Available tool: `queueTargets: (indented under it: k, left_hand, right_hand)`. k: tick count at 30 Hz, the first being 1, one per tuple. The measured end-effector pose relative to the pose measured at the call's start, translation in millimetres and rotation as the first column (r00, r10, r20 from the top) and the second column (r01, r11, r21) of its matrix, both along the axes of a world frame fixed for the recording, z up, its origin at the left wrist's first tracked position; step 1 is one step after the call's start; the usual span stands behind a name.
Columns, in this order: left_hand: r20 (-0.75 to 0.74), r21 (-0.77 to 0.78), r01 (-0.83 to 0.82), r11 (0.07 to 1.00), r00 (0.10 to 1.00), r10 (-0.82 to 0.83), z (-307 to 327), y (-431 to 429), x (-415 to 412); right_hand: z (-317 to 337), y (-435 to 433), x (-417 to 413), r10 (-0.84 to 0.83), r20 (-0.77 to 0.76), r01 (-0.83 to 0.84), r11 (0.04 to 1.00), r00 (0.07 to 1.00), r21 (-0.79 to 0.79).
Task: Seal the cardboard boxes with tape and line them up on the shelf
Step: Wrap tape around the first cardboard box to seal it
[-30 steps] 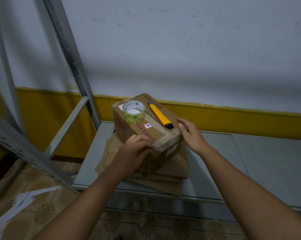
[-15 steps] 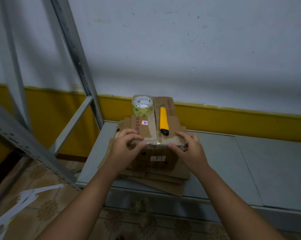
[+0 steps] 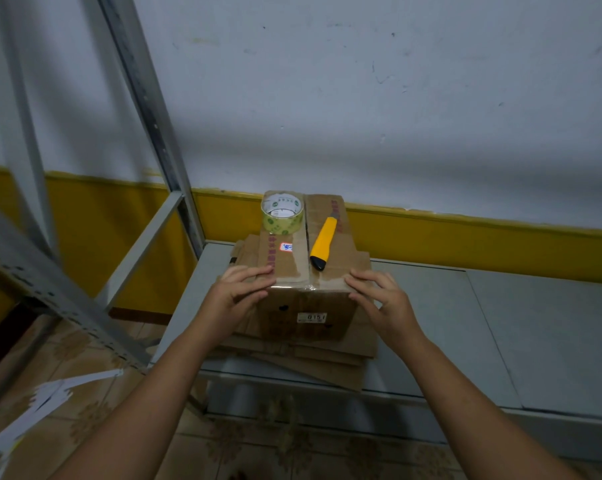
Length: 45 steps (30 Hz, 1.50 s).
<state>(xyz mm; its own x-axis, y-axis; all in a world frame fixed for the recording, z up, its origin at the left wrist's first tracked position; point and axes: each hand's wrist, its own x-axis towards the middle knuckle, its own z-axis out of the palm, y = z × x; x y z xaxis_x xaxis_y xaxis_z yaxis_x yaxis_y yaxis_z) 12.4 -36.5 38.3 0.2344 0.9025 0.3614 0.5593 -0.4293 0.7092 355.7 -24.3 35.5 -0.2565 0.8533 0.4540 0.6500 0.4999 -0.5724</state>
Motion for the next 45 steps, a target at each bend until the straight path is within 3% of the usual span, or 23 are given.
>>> queueTargets:
  k: [3, 7, 13, 18, 24, 39, 45]
  left_hand:
    - [0.061, -0.034, -0.074, 0.997, 0.995, 0.076, 1.3, -4.9, 6.1]
    - [0.160, 0.012, -0.277, 0.961, 0.949, 0.272, 6.8, -11.0, 19.0]
    - [0.137, 0.117, -0.393, 0.912, 0.916, 0.377, -8.3, -16.7, 22.0]
    - [0.059, 0.150, -0.359, 0.921, 0.933, 0.355, -15.0, -16.0, 16.1]
    - [0.052, 0.011, -0.318, 0.948, 0.947, 0.317, -13.6, -15.3, 14.2]
    - [0.053, -0.168, -0.148, 0.975, 0.986, 0.159, 9.1, -10.6, -3.0]
    - [-0.008, -0.145, -0.058, 0.988, 0.998, 0.058, 26.2, -1.3, -5.1]
  right_hand:
    - [1.0, -4.7, 1.0, -0.037, -0.077, 0.033, 0.998, 0.996, -0.055]
    - [1.8, -12.6, -7.2, -0.282, -0.306, 0.232, 0.954, 0.909, -0.192]
    - [-1.5, -21.6, -13.1, -0.397, -0.381, 0.321, 0.914, 0.835, -0.250]
    - [-6.1, -22.7, -5.9, -0.316, -0.219, 0.298, 0.948, 0.923, -0.114]
    - [-15.4, -23.5, -7.6, -0.265, -0.126, 0.273, 0.961, 0.956, 0.046]
    - [-3.5, -19.4, 11.5, -0.165, -0.175, 0.152, 0.985, 0.971, -0.085]
    - [8.0, -10.0, 18.6, -0.040, -0.089, 0.035, 0.998, 0.995, -0.055]
